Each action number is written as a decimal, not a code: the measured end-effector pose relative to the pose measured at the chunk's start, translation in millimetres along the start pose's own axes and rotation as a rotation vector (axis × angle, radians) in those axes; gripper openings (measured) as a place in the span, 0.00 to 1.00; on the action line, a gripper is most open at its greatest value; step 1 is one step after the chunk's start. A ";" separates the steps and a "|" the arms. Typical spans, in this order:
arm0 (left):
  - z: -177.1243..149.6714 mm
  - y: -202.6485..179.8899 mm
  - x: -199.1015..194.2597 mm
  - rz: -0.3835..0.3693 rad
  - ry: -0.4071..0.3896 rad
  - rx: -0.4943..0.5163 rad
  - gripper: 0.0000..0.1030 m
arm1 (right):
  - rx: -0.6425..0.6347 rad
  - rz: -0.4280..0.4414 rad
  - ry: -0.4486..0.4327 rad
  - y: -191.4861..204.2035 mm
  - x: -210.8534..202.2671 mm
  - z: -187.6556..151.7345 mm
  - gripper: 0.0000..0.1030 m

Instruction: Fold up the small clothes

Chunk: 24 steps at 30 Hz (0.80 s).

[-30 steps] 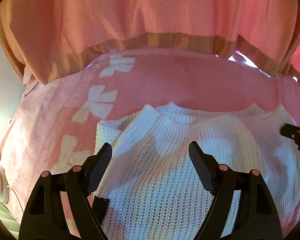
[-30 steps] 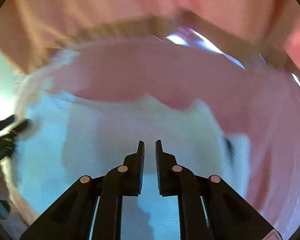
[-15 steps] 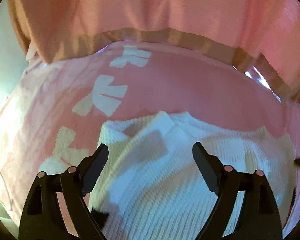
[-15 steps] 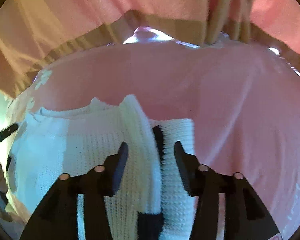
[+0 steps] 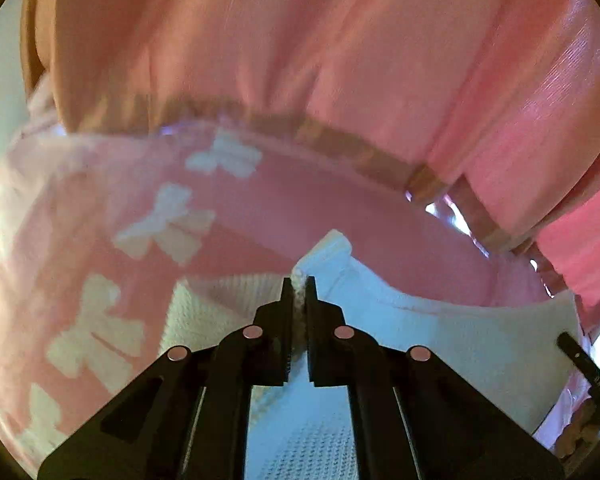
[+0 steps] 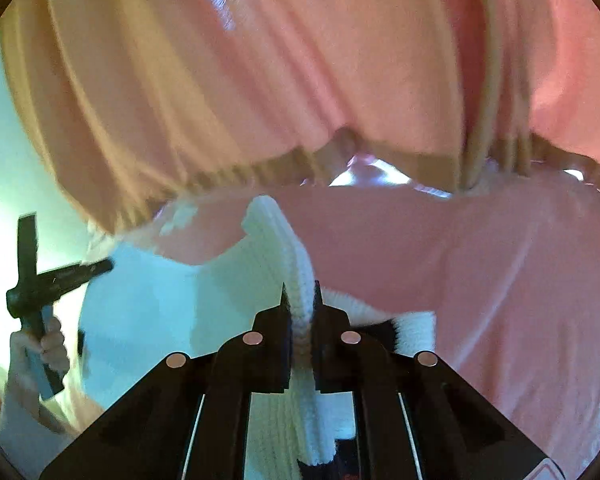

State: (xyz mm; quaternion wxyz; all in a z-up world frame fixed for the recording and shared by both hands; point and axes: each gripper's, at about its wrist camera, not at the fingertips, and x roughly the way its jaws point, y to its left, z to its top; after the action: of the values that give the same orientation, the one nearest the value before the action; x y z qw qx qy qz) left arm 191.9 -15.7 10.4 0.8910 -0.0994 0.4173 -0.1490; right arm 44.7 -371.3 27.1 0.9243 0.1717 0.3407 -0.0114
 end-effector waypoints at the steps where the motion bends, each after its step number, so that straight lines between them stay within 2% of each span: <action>1: 2.6 2.1 7.8 0.026 0.011 0.001 0.04 | 0.031 -0.032 0.031 -10.5 11.8 1.4 0.07; 3: 4.1 8.3 36.3 0.088 0.068 0.006 0.04 | 0.066 -0.107 0.130 -30.0 47.7 -2.9 0.07; 5: -5.5 19.5 73.4 0.176 0.157 0.004 0.04 | 0.121 -0.161 0.287 -53.0 96.9 -18.2 0.07; 6: -11.2 24.8 86.6 0.191 0.207 0.000 0.04 | 0.155 -0.177 0.337 -61.2 112.6 -26.6 0.07; 7: -17.9 29.1 93.6 0.196 0.245 -0.028 0.05 | 0.169 -0.175 0.344 -61.6 117.5 -31.4 0.07; 8: -19.0 28.9 89.4 0.186 0.237 -0.036 0.05 | 0.151 -0.185 0.330 -56.6 113.1 -28.4 0.08; 10: -16.1 19.9 69.8 0.188 0.191 0.017 0.08 | 0.092 -0.187 0.270 -41.1 88.5 -19.4 0.12; 12: -17.6 9.9 49.6 0.209 0.141 0.076 0.11 | 0.052 -0.203 0.228 -32.7 63.0 -22.0 0.21; 13: -23.6 5.6 38.0 0.212 0.125 0.108 0.16 | 0.032 -0.223 0.228 -28.1 49.3 -28.9 0.30; 14: -30.2 3.9 31.3 0.209 0.123 0.130 0.20 | 0.028 -0.227 0.235 -26.3 41.3 -34.3 0.33; 15: -36.2 4.0 27.6 0.209 0.132 0.144 0.29 | 0.026 -0.212 0.240 -23.9 34.0 -41.3 0.33; 16: -45.4 3.7 23.3 0.203 0.150 0.157 0.35 | 0.029 -0.194 0.245 -23.4 25.4 -50.4 0.36; 19: -68.9 9.3 9.7 0.192 0.190 0.194 0.39 | 0.039 -0.184 0.291 -18.6 10.6 -86.3 0.38; 22: -99.4 29.2 -9.7 0.166 0.196 0.169 0.47 | 0.079 -0.175 0.336 -18.2 -7.7 -132.5 0.47; 24: -115.1 38.5 -20.2 0.153 0.176 0.154 0.47 | 0.119 -0.150 0.369 -17.0 -12.0 -157.0 0.47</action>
State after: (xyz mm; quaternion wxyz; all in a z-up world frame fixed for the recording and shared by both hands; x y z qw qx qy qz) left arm 97.6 21.3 -59.5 0.8647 0.0150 0.4874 -0.1203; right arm -65.1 -337.5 -81.8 0.8310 0.1993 0.5148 -0.0686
